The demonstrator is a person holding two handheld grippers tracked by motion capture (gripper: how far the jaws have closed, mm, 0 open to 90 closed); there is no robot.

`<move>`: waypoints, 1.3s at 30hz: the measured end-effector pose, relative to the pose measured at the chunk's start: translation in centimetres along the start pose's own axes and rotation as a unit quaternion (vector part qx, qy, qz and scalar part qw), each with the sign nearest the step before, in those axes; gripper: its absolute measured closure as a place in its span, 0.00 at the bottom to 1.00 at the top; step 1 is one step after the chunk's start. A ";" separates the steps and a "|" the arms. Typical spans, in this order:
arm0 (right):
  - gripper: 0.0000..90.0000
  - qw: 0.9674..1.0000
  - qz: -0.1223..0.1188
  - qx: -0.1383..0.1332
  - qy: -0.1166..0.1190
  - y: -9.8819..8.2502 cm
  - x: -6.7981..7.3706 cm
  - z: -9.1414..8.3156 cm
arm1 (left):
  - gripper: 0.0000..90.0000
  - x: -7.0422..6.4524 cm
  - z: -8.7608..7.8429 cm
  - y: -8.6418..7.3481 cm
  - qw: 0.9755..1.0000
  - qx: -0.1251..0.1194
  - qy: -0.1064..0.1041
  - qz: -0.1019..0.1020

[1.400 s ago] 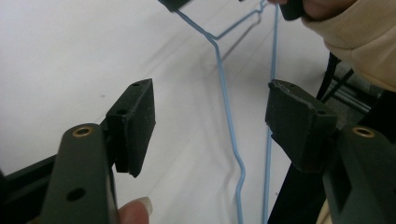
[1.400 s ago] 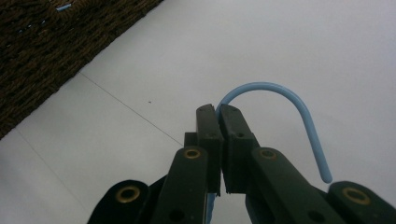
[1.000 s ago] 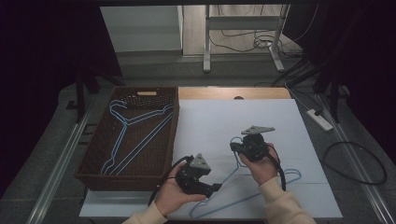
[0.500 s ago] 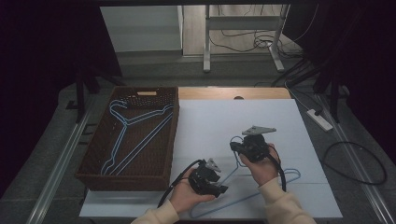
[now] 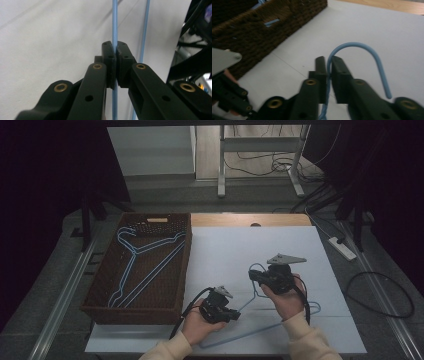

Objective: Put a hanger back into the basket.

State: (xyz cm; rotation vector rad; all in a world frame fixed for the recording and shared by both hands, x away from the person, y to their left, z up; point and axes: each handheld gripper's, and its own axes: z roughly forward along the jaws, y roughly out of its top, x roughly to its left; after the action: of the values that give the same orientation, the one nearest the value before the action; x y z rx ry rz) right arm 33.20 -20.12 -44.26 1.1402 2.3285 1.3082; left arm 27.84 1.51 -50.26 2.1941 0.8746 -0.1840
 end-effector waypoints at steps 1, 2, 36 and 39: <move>0.79 1.000 0.001 -0.013 0.015 -0.1 0.0 -0.7 | 0.96 -0.2 -0.6 0.2 1.000 -0.013 0.002 0.000; 0.75 1.000 0.000 -0.019 0.019 -0.2 0.0 -1.0 | 0.96 -0.3 -1.0 0.3 1.000 -0.022 0.002 -0.002; 0.34 0.997 -0.021 -0.053 0.056 -5.2 -2.7 -5.5 | 0.96 2.7 -21.1 1.5 0.979 -0.190 0.074 -0.025; 0.34 0.997 -0.022 -0.048 0.053 -5.4 -2.8 -5.3 | 0.96 3.6 -22.5 0.7 0.975 -0.205 0.076 -0.032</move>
State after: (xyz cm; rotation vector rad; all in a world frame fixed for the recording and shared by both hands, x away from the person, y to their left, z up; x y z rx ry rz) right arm 29.48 -27.04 -45.99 1.0077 2.3214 1.4814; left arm 27.97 18.73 -35.29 1.8123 0.9709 0.1288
